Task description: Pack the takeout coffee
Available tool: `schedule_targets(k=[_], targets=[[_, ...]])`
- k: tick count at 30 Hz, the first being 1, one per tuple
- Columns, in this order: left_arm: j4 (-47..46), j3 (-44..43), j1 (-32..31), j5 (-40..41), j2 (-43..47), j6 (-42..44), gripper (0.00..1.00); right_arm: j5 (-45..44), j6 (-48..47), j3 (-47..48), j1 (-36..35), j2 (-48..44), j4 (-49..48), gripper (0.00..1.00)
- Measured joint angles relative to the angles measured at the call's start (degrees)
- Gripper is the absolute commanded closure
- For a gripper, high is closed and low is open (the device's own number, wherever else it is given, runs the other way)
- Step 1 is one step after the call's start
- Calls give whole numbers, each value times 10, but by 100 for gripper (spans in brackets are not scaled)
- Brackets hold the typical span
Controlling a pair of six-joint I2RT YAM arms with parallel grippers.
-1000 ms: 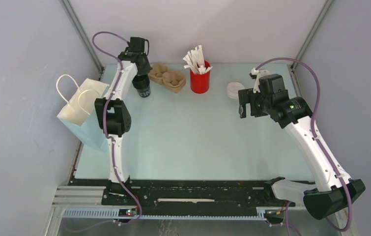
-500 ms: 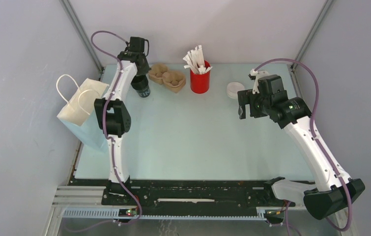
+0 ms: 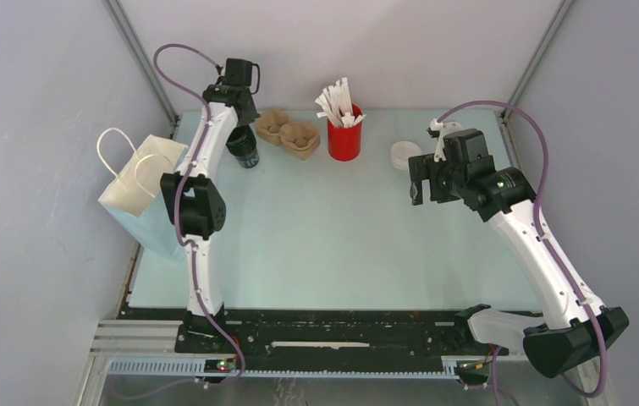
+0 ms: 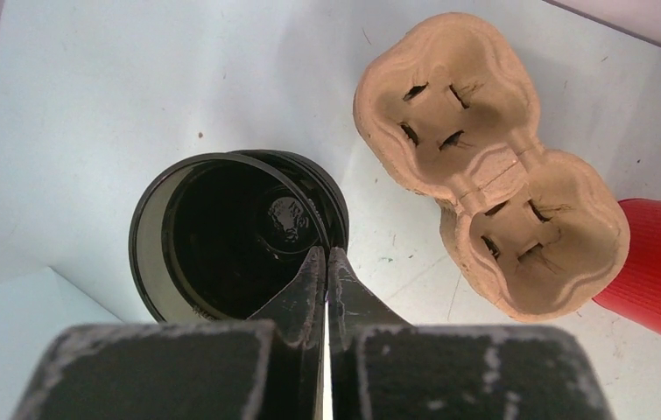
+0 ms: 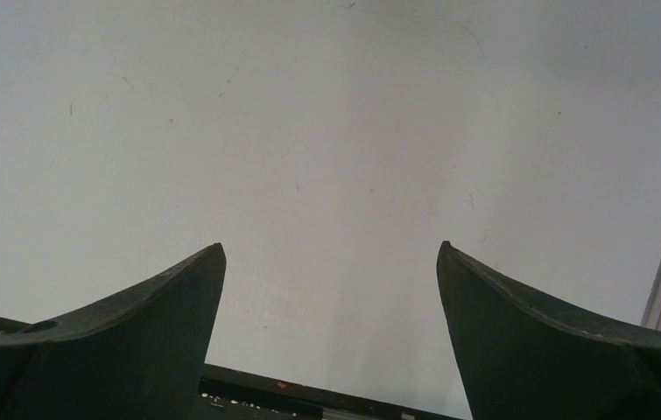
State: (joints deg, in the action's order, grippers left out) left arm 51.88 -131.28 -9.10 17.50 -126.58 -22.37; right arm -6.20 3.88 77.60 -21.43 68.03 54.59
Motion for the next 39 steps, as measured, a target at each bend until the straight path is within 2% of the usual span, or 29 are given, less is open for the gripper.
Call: schedule_targets(k=[15, 20, 26, 31, 35, 39], targets=[[20, -14, -35, 82, 20, 35, 100, -9, 0, -1, -9, 0, -2, 0], [26, -14, -51, 110, 65, 49, 100, -1, 3, -1, -20, 0, -2, 0], [31, -11, -90, 136, 134, 59, 100, 8, 11, -1, -66, -5, -1, 0], [39, 54, -158, 143, 201, 58, 100, 29, 45, -1, -69, -16, 9, 0], [48, 167, -254, 137, 236, 50, 100, 58, 79, -2, -21, -28, 10, 0], [55, 268, -369, 118, 232, 37, 100, 80, 99, -14, 18, -29, 9, 0]])
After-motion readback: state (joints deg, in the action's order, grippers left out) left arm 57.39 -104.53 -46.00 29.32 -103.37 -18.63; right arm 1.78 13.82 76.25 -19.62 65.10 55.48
